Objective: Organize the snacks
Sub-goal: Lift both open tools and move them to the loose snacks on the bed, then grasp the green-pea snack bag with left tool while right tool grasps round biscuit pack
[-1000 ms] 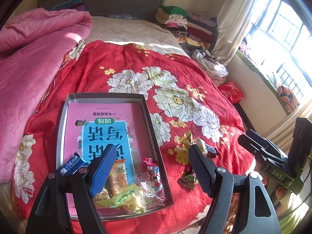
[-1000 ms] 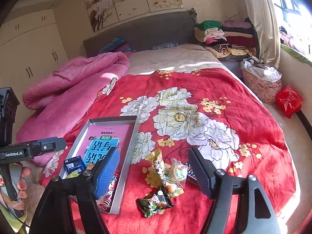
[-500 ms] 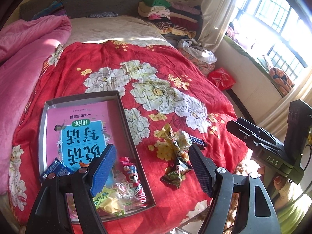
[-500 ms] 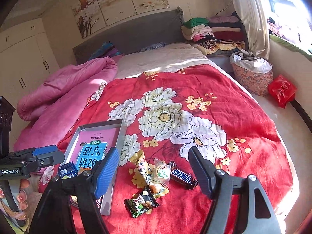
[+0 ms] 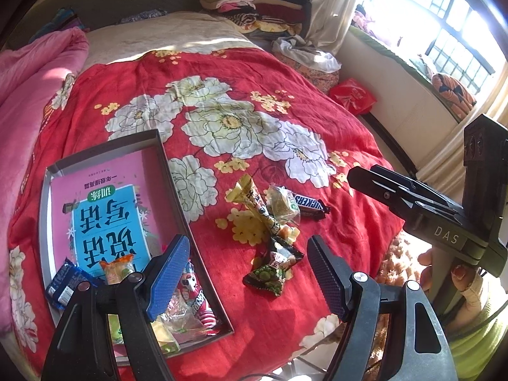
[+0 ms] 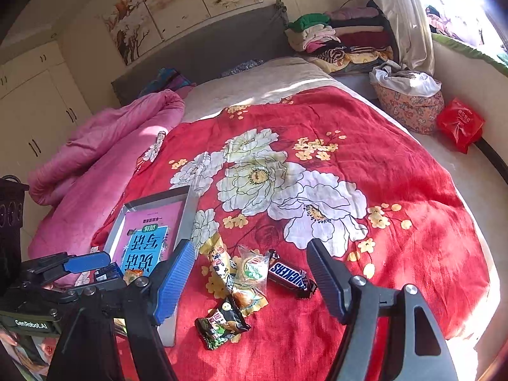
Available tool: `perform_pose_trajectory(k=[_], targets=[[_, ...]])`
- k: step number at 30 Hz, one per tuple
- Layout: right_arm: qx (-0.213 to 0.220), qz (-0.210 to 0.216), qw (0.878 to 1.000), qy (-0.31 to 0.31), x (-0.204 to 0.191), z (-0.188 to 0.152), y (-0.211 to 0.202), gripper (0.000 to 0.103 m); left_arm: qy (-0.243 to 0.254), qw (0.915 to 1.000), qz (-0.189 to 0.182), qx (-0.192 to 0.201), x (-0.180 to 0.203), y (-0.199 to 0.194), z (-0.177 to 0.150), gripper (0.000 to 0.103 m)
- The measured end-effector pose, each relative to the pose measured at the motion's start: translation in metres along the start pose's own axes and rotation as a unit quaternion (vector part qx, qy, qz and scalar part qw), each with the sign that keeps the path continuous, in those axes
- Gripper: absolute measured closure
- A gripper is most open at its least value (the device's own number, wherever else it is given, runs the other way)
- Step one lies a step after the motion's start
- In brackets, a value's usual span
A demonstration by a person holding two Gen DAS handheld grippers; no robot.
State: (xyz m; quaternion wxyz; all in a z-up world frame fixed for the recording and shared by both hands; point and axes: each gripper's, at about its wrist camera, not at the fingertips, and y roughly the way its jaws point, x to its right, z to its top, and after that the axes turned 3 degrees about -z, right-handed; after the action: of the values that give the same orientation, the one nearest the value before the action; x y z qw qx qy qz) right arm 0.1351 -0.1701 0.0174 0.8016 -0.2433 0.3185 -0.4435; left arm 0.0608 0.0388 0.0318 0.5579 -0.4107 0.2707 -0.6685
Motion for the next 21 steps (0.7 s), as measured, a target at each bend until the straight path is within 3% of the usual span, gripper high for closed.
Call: perform_pose_trajectory(k=[11, 21], targets=[[-0.025, 0.015, 1.0, 0.011, 0.005, -0.006, 0.018, 0.03, 0.014, 0.9992, -0.006, -0.039, 0.008, 0.028, -0.007, 0.025], [-0.078, 0.05, 0.995, 0.025, 0.007, -0.021, 0.05, 0.03, 0.019, 0.9973, -0.016, -0.07, 0.01, 0.056, -0.016, 0.025]])
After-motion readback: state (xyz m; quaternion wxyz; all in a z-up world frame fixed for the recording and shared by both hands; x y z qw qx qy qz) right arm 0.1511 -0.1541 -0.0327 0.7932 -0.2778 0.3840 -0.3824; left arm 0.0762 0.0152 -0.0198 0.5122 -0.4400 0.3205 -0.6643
